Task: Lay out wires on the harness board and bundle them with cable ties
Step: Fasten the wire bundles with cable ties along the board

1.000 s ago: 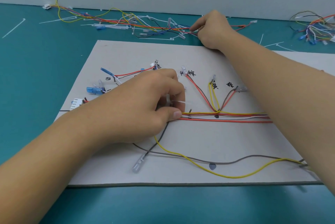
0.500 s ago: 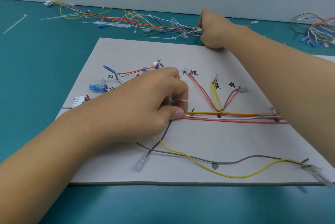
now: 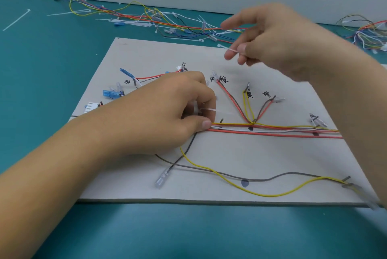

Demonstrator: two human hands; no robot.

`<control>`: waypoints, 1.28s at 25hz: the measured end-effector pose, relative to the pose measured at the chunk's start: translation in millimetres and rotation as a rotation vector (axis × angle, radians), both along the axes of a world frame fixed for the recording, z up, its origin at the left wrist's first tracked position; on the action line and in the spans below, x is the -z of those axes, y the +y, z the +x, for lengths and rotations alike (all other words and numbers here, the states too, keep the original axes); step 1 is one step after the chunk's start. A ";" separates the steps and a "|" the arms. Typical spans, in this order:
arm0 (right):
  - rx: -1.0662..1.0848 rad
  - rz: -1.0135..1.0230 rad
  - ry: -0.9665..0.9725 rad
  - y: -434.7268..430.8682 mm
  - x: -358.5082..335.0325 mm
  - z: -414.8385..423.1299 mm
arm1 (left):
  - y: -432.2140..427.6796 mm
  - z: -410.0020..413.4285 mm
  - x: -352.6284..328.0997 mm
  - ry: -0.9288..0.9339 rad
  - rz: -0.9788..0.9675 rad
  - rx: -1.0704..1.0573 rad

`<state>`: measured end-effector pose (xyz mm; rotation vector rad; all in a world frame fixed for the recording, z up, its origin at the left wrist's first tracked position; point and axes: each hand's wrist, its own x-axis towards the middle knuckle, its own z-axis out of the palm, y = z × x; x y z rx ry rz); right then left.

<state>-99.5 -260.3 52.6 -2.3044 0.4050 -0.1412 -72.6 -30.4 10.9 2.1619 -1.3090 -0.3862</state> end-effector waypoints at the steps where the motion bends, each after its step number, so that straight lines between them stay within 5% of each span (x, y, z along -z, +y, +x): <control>1: -0.025 0.088 -0.026 6.6 -0.6 -14.5 | -0.8 -0.4 0.8 -0.016 0.004 0.000; 9: -0.134 0.547 -0.071 35.9 2.8 -71.1 | -0.6 -0.7 4.0 -0.045 -0.044 0.012; 20: 0.011 0.420 -0.150 38.2 9.2 -74.5 | -3.3 0.0 5.2 -0.072 -0.136 0.052; 32: -0.055 0.513 -0.094 26.9 8.3 -74.3 | -6.8 -4.9 4.3 -0.042 -0.144 0.051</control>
